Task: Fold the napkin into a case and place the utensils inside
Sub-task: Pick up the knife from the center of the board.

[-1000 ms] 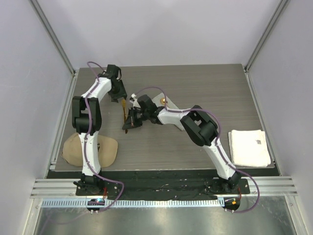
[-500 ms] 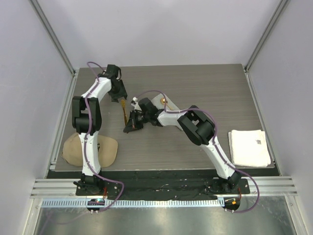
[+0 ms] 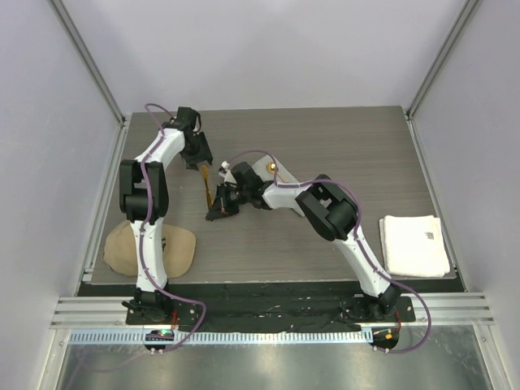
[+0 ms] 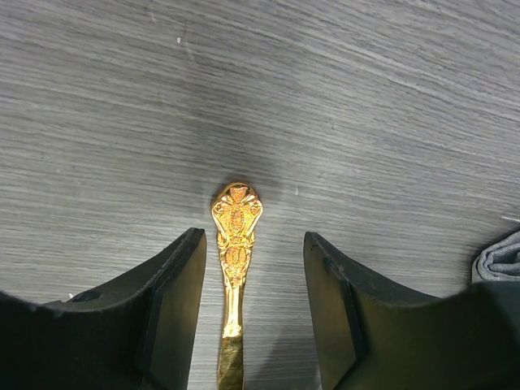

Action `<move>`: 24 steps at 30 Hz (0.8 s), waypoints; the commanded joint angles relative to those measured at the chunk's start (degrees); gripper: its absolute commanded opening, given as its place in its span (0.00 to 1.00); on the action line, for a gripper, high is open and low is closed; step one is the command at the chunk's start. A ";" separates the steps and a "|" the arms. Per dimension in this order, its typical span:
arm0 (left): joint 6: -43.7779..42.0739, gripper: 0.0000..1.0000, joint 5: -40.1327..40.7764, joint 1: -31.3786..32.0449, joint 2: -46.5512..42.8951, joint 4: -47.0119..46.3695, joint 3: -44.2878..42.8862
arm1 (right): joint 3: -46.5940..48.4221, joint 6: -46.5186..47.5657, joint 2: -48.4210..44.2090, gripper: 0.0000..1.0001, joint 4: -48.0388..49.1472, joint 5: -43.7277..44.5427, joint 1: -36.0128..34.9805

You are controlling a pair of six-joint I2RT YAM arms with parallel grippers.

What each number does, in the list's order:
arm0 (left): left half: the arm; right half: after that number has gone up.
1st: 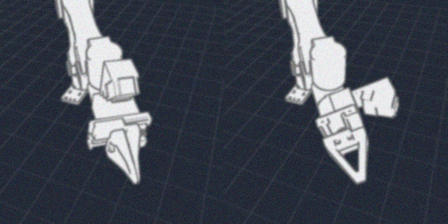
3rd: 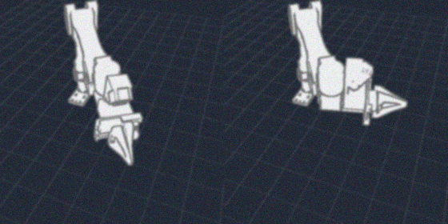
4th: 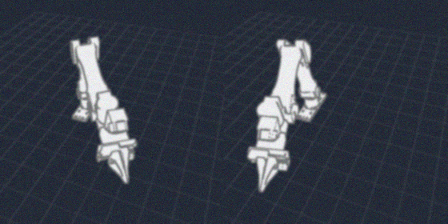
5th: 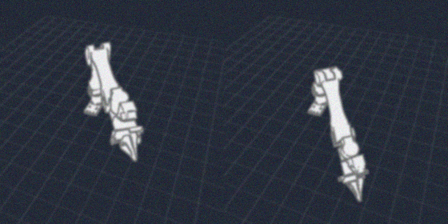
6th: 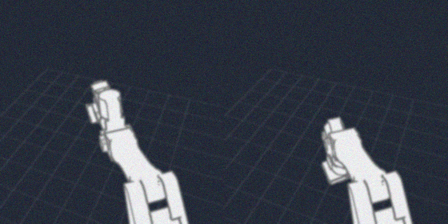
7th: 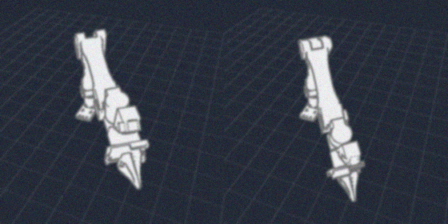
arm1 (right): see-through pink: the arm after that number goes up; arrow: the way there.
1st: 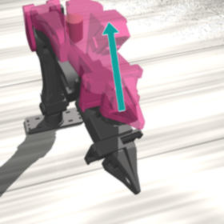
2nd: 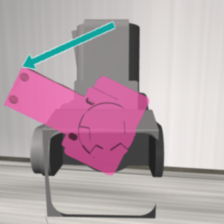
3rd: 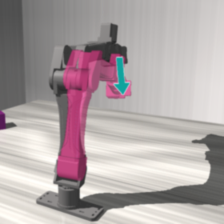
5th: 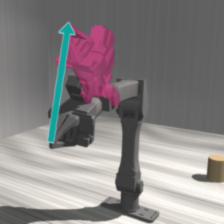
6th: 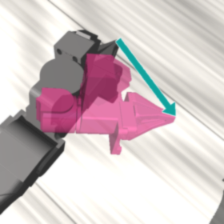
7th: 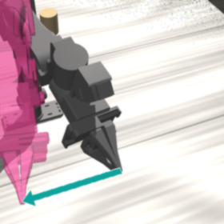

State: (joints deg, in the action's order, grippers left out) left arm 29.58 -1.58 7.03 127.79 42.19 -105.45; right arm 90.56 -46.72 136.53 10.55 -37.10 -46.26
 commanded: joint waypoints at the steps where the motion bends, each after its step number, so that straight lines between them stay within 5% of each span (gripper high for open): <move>1: -0.14 0.55 -0.61 -0.35 -2.98 -1.06 -0.37 | 1.02 1.37 -5.83 0.01 -0.97 0.28 0.21; 24: -0.93 0.57 -0.61 -0.35 -3.42 -1.32 0.51 | -1.53 1.63 -2.59 0.01 -0.26 0.28 1.79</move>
State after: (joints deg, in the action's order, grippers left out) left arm 29.50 -1.61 7.01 127.79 42.11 -105.16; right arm 89.65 -46.04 134.69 8.56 -36.71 -44.91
